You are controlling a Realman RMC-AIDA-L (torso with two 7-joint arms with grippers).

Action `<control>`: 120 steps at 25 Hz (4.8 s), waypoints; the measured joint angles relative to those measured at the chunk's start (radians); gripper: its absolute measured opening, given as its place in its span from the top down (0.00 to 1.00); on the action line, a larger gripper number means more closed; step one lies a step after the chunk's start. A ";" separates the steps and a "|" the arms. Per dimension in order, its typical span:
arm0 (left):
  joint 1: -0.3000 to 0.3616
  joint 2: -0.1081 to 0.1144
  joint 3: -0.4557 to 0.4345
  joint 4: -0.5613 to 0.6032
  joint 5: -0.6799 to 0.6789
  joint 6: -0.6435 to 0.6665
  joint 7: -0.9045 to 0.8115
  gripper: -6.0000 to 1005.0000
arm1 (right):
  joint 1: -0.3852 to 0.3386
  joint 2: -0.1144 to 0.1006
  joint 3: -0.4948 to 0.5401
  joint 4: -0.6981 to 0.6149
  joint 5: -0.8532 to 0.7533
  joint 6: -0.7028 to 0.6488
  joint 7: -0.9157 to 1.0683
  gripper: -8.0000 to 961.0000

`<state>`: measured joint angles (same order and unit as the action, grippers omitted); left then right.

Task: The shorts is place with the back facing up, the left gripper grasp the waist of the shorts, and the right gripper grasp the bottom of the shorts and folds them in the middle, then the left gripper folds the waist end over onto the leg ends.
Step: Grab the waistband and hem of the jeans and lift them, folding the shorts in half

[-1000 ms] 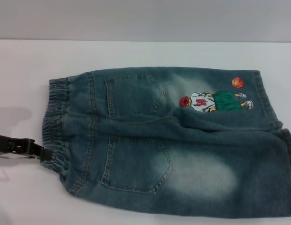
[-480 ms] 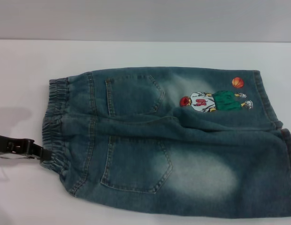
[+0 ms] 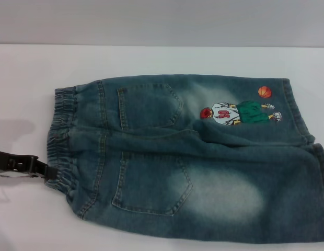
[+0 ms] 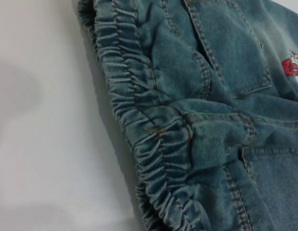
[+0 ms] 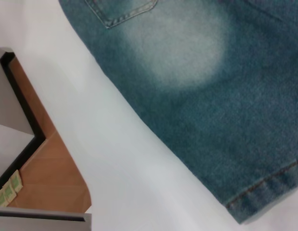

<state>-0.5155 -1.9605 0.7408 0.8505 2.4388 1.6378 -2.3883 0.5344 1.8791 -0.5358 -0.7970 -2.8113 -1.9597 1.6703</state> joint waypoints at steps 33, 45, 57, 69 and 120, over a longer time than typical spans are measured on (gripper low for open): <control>-0.019 -0.004 0.000 -0.001 -0.001 -0.003 0.000 0.97 | 0.018 0.023 -0.061 0.016 -0.004 0.051 0.038 0.50; -0.020 -0.004 0.000 -0.001 -0.003 -0.003 0.000 0.97 | 0.021 0.031 -0.089 0.016 -0.003 0.074 0.055 0.50; -0.020 -0.008 0.000 -0.002 -0.003 -0.007 0.002 0.97 | 0.037 0.046 -0.090 0.016 0.002 0.088 0.056 0.50; -0.020 -0.009 0.000 -0.002 -0.003 -0.007 0.002 0.96 | 0.051 0.056 -0.090 0.013 0.002 0.092 0.057 0.50; -0.020 -0.009 0.000 -0.002 -0.003 -0.013 -0.002 0.96 | 0.048 0.053 -0.087 -0.032 -0.053 0.038 0.054 0.50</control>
<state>-0.5353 -1.9693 0.7408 0.8483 2.4360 1.6243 -2.3899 0.5825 1.9326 -0.6229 -0.8289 -2.8640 -1.9220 1.7244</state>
